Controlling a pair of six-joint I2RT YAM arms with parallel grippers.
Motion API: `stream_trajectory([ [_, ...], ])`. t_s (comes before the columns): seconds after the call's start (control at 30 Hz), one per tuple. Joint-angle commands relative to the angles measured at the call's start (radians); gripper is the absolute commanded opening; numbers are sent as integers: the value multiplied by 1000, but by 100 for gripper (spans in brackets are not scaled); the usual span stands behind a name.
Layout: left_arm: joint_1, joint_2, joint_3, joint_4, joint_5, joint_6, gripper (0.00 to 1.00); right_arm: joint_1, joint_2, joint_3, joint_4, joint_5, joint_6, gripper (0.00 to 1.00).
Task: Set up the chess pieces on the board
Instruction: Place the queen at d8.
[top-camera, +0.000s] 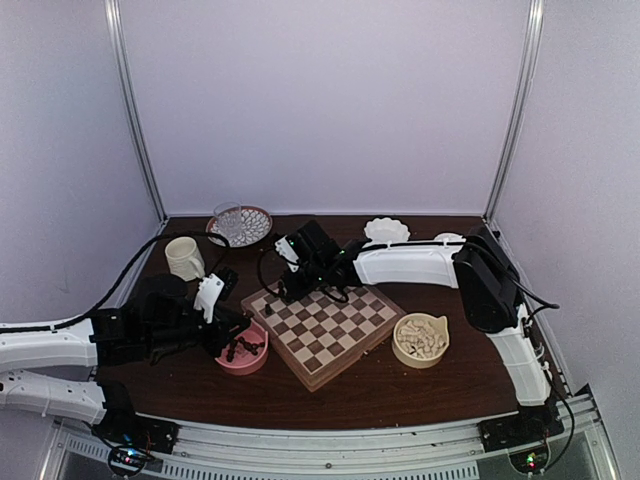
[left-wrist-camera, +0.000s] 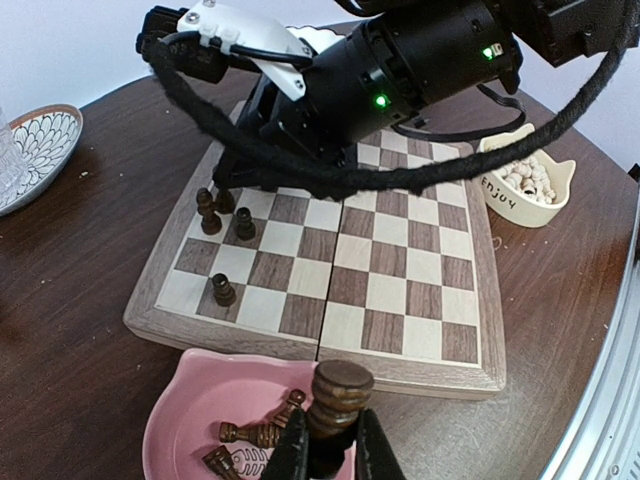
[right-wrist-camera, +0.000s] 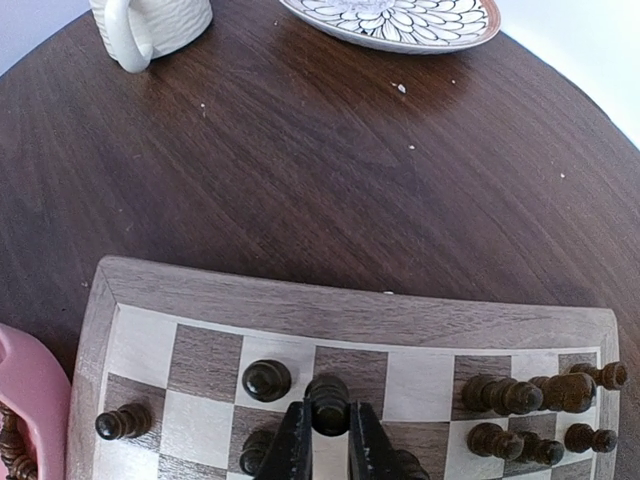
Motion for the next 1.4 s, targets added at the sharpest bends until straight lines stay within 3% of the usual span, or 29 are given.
stream_trajectory([
  [0.0, -2, 0, 22, 21, -6, 12, 1, -4, 4, 19, -5, 41, -8, 10],
  [1.17, -2, 10, 24, 23, -4, 12, 1, -14, 45, 53, -11, 29, -22, 11],
  [1.23, -2, 10, 24, 23, -4, 12, 1, -15, 43, 53, -11, 31, -22, 14],
  [1.37, -2, 10, 24, 23, -6, 12, 1, -15, 37, 53, -14, 30, -25, 30],
])
